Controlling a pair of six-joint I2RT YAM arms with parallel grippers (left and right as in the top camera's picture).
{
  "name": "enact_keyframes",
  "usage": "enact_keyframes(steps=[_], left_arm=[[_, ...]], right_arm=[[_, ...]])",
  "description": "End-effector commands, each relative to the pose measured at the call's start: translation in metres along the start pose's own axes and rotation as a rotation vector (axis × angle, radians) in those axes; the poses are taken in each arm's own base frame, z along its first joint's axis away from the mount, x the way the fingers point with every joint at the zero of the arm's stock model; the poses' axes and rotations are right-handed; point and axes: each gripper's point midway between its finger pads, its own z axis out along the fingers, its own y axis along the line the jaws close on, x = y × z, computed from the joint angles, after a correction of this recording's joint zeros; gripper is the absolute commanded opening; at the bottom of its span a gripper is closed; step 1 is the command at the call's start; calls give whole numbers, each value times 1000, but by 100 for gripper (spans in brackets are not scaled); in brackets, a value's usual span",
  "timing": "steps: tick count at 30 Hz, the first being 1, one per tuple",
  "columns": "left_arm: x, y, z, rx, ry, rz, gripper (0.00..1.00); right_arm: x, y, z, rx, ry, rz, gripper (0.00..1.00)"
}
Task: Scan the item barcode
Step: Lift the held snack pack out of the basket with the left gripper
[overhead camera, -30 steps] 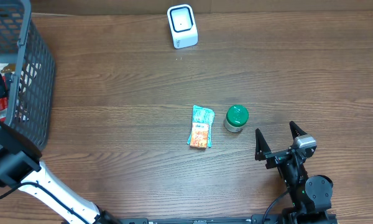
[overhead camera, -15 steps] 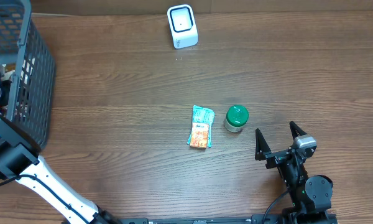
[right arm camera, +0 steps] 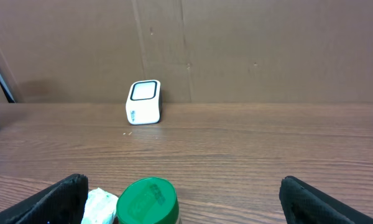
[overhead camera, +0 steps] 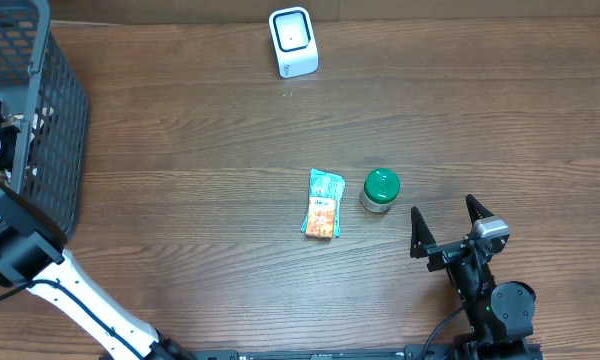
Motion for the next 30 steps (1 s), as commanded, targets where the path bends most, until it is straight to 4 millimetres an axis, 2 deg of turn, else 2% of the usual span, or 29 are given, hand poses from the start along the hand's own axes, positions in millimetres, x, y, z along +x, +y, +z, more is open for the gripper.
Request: enact_keyframes(steps=[1,4,6,8,9,14,17,19,20,21,24,28,30], left_arm=[[-14,1,-17,0,-37,-65,4],[-32,1,-62,-14,-118,-113,4],[-43,-2,-99,-18,-192,-149,4],[-52,-5,-139,-39,-269,-173,4],[-56,-9,-175,-55,-334,-201,4],[-50,-32,-268,-59,-498,-261,4],[-42,-72,-319,44,-588,-251,4],[-34,-102,-344,123,-623,-228,4],[-29,-120,-357,163,-638,-201,4],[-16,-152,-373,208,-637,-151,4],[6,-189,-379,222,-583,-89,4],[38,-234,-359,240,-418,-3,4],[45,-258,-347,265,-359,49,4]], right_arm=[[2,0,0,-2,-3,4,100],[2,0,0,-2,-3,4,100],[2,0,0,-2,-2,4,100],[2,0,0,-2,-2,4,100],[2,0,0,-2,-2,4,100],[2,0,0,-2,-2,4,100],[2,0,0,-2,-3,4,100],[2,0,0,-2,-2,4,100],[2,0,0,-2,-3,4,100],[2,0,0,-2,-3,4,100],[2,0,0,-2,-3,4,100],[2,0,0,-2,-2,4,100],[2,0,0,-2,-3,4,100]])
